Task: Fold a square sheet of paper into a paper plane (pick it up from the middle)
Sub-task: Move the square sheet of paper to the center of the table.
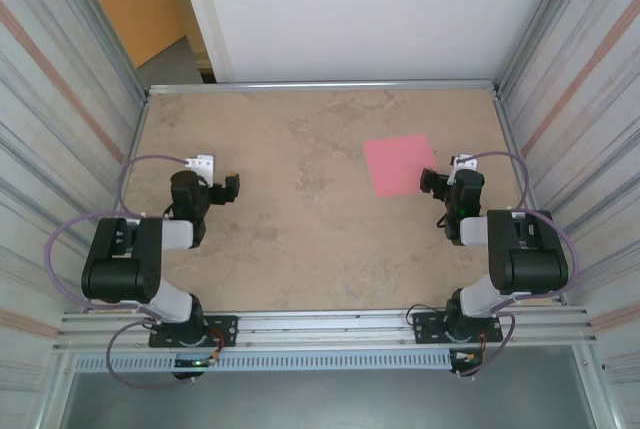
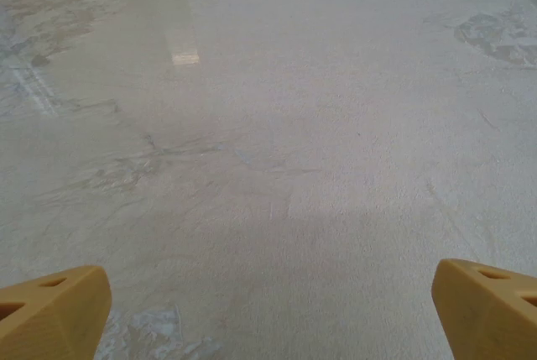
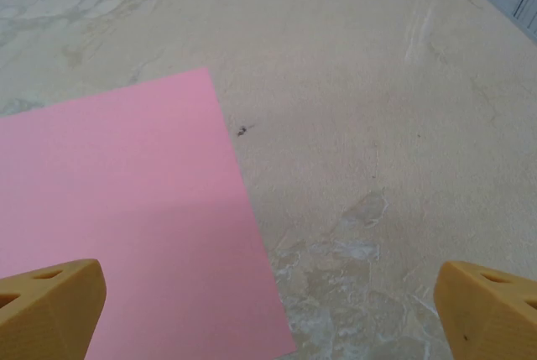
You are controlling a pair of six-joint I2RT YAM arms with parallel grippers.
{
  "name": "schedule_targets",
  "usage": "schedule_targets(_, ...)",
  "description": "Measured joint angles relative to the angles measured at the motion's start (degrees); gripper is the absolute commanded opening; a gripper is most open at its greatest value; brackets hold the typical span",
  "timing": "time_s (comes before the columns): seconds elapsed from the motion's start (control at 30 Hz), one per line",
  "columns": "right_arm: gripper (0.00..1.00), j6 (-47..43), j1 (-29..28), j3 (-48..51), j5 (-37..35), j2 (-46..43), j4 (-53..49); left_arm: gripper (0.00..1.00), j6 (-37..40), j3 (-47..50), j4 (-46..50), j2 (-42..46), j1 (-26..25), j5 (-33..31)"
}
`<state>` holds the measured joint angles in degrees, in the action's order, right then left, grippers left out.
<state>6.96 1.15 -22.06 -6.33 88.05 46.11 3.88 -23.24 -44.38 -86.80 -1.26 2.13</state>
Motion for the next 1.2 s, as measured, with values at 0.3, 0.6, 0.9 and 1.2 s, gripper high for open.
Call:
schedule_targets(0.3,0.99,0.0,0.0,0.0,0.0,0.0,0.0,0.99,0.0,0.0,0.0,0.0,0.0,0.0)
schedule_targets(0.6,0.99,0.0,0.1,0.0,0.2,0.0,0.0,0.99,0.0,0.0,0.0,0.0,0.0,0.4)
schedule_targets(0.9,0.99,0.0,0.1,0.0,0.2,0.0,0.0,0.99,0.0,0.0,0.0,0.0,0.0,0.5)
schedule_targets(1.2,0.99,-0.2,-0.7,-2.6,-1.4,-2.8,-7.9,0.99,-0.4,0.0,2.9,2.8,0.0,-0.7)
